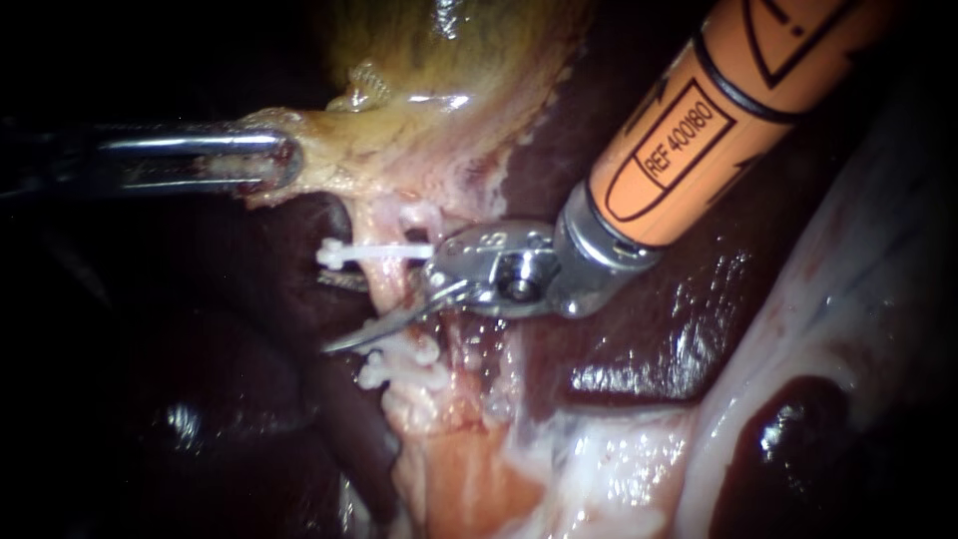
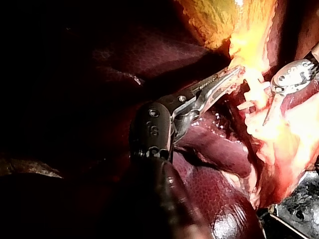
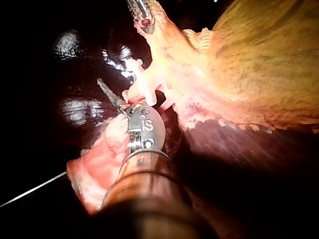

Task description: Go to the cutting position left tube

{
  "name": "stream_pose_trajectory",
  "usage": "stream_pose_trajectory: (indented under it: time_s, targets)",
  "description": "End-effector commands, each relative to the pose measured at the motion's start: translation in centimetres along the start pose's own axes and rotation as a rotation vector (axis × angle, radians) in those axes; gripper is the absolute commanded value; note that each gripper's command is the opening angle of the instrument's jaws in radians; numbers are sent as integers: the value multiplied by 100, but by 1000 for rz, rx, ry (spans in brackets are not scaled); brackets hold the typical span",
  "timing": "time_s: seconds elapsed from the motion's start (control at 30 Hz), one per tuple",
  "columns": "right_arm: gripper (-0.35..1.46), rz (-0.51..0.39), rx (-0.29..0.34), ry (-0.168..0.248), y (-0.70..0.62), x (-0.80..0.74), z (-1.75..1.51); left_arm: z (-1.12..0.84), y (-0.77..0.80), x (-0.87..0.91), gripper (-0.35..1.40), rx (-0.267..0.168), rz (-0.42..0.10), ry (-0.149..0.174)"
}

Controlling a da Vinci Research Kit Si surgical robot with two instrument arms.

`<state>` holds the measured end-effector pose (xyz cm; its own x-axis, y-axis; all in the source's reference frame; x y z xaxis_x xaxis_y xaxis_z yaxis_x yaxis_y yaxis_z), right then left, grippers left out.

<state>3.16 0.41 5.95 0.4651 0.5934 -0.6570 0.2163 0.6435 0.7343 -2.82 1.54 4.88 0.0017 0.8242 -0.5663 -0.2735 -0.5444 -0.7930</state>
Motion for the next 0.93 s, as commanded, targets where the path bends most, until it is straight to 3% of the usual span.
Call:
stream_pose_trajectory:
  time_s: [0.03,0.17,0.33,0.57,0.93]
  targets:
    - [138,-5,11,0,-4,2,1,0,0,0,-35,-1,0,0]
    - [138,-3,37,17,-16,10,6,0,-2,-1,-35,-1,0,0]
    - [138,10,55,46,-22,18,8,0,-2,-1,-35,-1,0,0]
    - [138,29,64,70,-21,23,4,0,-2,-1,-35,-2,0,3]
    - [138,40,64,69,-18,20,4,0,-4,-2,-35,-2,0,3]
